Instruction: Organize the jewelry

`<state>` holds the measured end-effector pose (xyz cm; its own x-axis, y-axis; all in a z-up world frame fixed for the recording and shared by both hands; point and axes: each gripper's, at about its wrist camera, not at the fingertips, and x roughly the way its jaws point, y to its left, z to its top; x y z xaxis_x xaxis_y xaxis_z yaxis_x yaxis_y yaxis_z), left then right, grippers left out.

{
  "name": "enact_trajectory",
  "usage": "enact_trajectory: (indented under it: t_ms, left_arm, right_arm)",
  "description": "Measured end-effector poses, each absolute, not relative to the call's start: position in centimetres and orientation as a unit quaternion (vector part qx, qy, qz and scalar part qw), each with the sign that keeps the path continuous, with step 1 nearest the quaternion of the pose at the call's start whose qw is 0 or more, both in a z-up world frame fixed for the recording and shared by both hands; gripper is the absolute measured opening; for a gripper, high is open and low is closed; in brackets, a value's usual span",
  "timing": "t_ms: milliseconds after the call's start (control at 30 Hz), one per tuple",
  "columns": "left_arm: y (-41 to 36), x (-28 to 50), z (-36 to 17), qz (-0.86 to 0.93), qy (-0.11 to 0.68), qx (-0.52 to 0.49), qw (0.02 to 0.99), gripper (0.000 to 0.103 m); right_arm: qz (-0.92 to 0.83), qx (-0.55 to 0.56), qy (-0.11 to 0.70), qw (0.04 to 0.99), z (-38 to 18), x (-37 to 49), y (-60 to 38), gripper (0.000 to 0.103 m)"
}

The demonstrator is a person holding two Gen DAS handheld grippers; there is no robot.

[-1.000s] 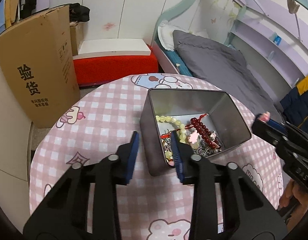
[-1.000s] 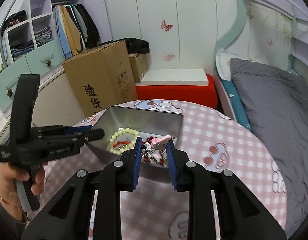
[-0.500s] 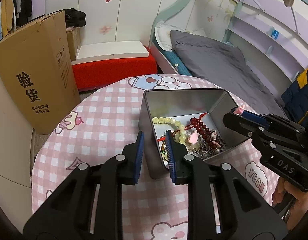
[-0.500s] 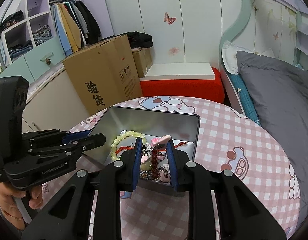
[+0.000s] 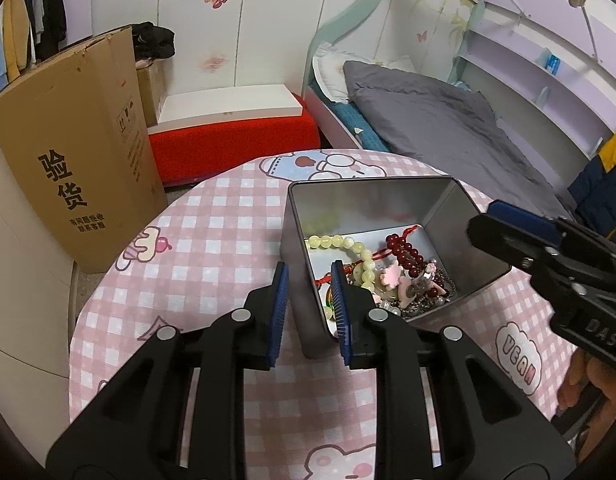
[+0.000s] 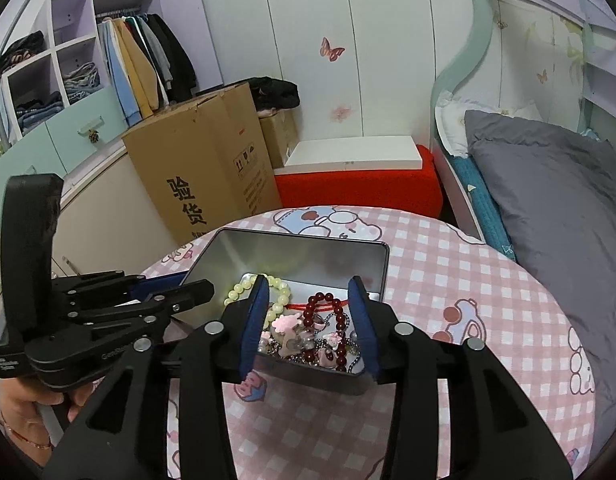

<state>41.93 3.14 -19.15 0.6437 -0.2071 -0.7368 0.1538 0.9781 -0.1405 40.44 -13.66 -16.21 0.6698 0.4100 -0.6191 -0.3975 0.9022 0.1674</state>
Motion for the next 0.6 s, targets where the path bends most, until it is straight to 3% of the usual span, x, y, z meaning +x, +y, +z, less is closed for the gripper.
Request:
enact_trajectory:
  t_ms: [200,433,500,533,600]
  left_arm:
    - [3.4,41.8,-18.9,-0.09,0.415,-0.039,0.905,0.022]
    - [3.6,39.9,-17.0,-0.085,0.404,-0.048,0.909,0.023]
    - [3.5,38.8,-16.0,-0.084,0.393,-0.041,0.915,0.04]
    - [3.3,38.2,-15.5,-0.08,0.384,-0.036,0.919,0.062]
    - [3.0,36.3,-13.9,-0.074,0.354,-0.023,0.932,0.063]
  right_arm:
    - [0.213,0.012,0.33,0.92,-15.1,38.9,-14.5,0.049]
    - [0.206,0.025,0.317,0.926,-13.5,36.2,-15.5,0.052]
    - [0.206,0.028,0.309,0.928,-13.0,35.2,-15.7,0.055]
    - [0.205,0.029,0.305,0.93,-12.7,34.7,-15.9,0.056]
    - [0.201,0.029,0.294,0.934,-11.9,33.3,-16.1,0.058]
